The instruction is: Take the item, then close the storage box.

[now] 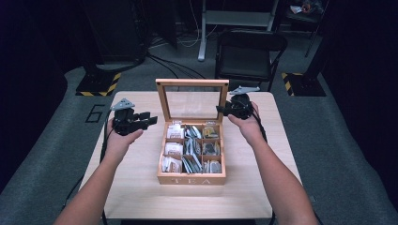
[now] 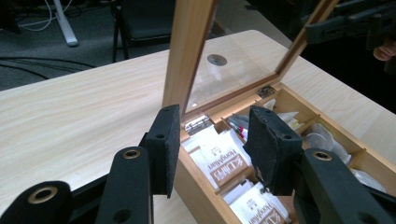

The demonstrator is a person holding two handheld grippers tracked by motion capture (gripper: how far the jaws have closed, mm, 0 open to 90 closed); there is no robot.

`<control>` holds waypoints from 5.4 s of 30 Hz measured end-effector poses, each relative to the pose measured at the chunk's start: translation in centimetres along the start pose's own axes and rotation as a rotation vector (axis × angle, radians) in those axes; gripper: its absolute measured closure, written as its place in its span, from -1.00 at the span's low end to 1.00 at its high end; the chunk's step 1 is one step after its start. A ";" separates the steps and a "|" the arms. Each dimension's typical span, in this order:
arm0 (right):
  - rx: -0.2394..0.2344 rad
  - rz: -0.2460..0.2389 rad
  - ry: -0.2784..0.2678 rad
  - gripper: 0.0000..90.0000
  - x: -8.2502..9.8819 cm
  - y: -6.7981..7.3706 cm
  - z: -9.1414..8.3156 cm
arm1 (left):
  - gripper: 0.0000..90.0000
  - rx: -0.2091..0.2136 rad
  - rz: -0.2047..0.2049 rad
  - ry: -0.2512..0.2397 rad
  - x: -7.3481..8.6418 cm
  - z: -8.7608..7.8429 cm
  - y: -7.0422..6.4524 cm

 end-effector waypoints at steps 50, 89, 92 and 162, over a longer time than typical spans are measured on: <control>0.053 0.081 0.029 0.38 -1.5 -1.8 2.4 | 0.14 0.012 -0.014 0.057 9.0 -0.8 -2.4; 0.082 0.097 0.009 0.11 -0.9 -1.2 0.5 | 0.03 0.012 -0.044 0.078 10.5 0.0 -2.7; 0.080 0.086 0.012 0.05 -0.7 -0.8 -0.2 | -0.01 0.020 -0.052 0.085 10.5 -0.1 -2.6; -0.087 -0.076 0.072 0.27 9.9 13.6 -2.0 | 0.01 -0.005 -0.078 0.096 10.6 0.1 -1.8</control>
Point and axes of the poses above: each handheld gripper's, and its own axes: z roughly forward along the jaws, x roughly out of its underside, y roughly to its left, the point moved 2 cm from there along z, roughly forward along the jaws, and after that the axes turned 7 degrees about y, right-handed, at the moved point
